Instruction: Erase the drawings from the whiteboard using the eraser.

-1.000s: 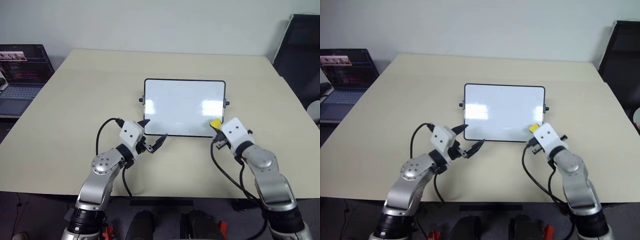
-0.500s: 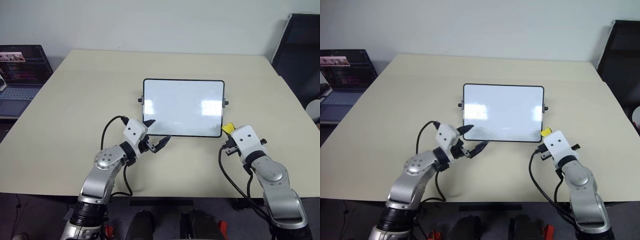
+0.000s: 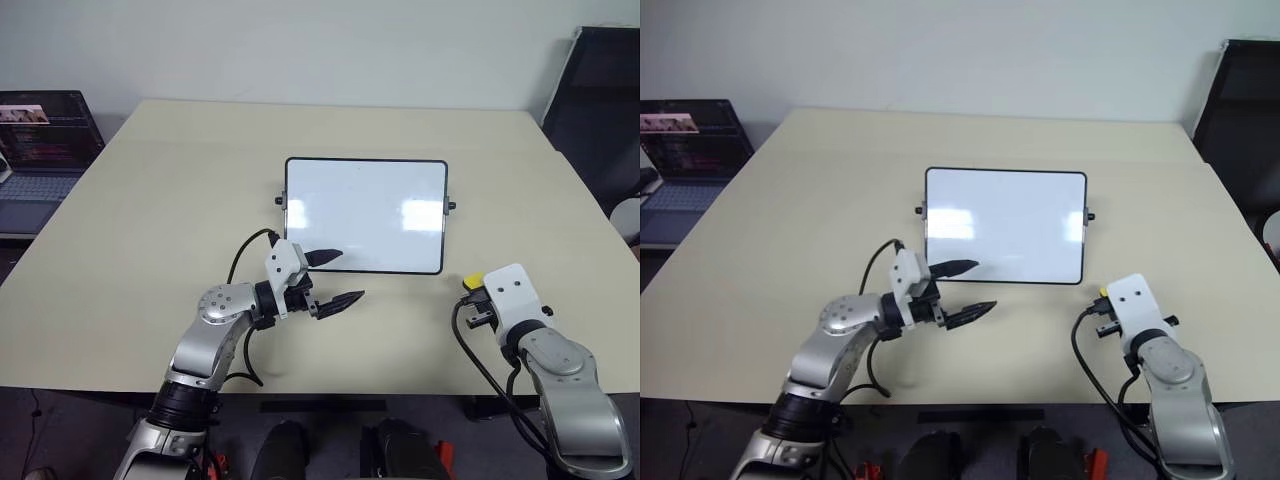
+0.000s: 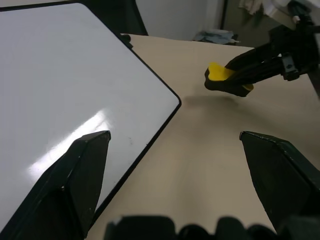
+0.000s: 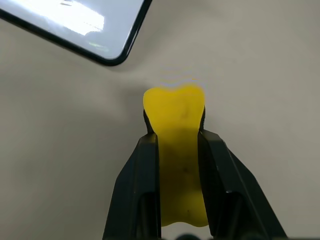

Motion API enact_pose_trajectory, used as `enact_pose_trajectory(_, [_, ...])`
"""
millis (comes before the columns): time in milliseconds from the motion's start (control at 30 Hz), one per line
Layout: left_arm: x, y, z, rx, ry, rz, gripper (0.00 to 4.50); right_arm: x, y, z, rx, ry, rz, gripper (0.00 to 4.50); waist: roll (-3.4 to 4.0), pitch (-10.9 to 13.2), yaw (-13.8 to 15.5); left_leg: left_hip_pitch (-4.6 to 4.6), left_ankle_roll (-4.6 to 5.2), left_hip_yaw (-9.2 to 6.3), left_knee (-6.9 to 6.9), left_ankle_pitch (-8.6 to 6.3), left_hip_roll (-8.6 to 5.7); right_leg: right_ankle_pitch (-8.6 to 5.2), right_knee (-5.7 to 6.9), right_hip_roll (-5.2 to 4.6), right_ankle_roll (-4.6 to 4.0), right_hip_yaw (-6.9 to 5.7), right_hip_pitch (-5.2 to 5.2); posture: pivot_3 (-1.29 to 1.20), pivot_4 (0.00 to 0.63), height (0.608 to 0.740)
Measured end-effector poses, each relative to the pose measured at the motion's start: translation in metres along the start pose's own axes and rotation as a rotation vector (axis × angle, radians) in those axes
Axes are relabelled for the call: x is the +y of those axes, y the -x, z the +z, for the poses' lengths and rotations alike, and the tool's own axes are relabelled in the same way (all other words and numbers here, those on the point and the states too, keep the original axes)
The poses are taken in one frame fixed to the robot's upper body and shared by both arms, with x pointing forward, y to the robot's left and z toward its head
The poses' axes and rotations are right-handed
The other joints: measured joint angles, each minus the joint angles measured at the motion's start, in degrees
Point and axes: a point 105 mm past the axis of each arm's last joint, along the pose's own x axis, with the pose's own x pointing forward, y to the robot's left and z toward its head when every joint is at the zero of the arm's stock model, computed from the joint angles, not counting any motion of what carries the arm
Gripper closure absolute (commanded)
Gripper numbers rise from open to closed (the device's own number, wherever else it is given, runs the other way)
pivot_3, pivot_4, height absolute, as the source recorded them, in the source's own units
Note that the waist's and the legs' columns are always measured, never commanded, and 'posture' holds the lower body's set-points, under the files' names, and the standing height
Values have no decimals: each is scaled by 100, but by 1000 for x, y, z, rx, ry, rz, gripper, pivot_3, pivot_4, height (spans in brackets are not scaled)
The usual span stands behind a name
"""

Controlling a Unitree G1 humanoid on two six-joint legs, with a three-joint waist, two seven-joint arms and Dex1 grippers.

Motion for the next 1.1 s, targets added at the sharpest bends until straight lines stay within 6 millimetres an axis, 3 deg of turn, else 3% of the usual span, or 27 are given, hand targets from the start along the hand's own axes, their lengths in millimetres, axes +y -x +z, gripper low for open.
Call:
enact_pose_trajectory(200, [-7, -1, -4, 9, 4, -65, 0, -4, 2, -9, 61, -36, -4, 3703, 0, 0, -3, 0, 0, 0, 0, 0, 1, -1, 0, 0, 0, -1, -1, 0, 150, 740])
enact_pose_trajectory(533, [-13, -2, -4, 17, -49, -119, 0, -6, 2, -1, 44, -54, -7, 3703, 0, 0, -3, -1, 0, 0, 0, 0, 0, -1, 0, 0, 1, 0, -1, 0, 150, 740])
enact_pose_trajectory(1100, [-19, 6, -17, 53, -40, -113, 0, 1, -17, 5, 45, -74, 26, 3703, 0, 0, -4, -4, 0, 0, -1, 0, 1, -1, 0, 0, 0, -1, -2, 0, 150, 740])
